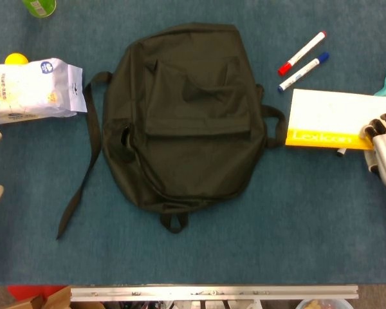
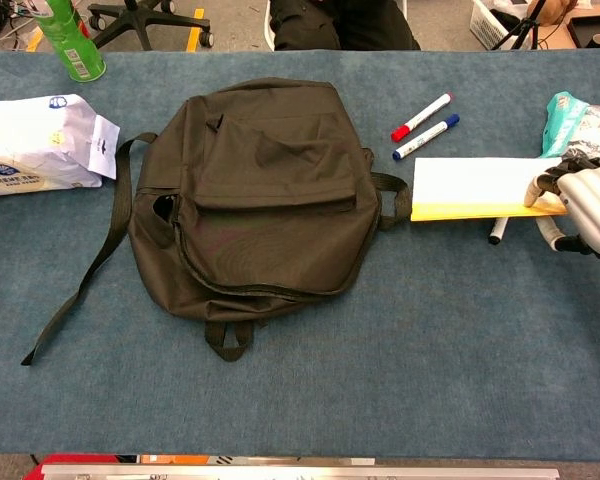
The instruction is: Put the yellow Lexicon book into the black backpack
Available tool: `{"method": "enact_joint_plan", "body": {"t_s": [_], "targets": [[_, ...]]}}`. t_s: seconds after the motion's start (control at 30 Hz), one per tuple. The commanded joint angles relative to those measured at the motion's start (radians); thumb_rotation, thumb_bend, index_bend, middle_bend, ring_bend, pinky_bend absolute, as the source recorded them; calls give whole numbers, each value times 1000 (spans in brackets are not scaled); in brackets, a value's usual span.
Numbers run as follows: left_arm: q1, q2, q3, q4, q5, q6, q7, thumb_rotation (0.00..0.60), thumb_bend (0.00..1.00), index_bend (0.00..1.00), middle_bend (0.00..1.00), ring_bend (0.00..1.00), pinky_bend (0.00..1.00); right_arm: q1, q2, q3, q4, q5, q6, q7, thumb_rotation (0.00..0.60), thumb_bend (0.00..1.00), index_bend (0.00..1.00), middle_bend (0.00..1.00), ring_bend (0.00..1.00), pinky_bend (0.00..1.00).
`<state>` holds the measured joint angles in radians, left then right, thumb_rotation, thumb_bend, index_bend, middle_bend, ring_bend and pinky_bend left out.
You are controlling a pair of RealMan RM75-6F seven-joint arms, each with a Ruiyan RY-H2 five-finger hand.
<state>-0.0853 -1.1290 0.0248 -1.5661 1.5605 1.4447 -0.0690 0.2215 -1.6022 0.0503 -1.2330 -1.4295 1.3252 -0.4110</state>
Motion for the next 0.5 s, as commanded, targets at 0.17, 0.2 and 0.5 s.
{"method": "enact_joint_plan", "body": {"t_s": [0.17,0.2,0.5], "targets": [[-6,5,3,-5,2,-11,-4,600,181,186,205,197,183,-16,3,29,14,41,24,-22,600,491,533,459,281,290],[-7,7,4,-6,2,-13,-5,600,181,186,204,197,183,-17,4,33,15,46,24,-23,600,492,543,461,284,297],[-15,15,6,-20,1,-28,1,600,180,186,202,197,183,1,-1,62,34,44,39,-1,600,398,611,501,314,354]]}}
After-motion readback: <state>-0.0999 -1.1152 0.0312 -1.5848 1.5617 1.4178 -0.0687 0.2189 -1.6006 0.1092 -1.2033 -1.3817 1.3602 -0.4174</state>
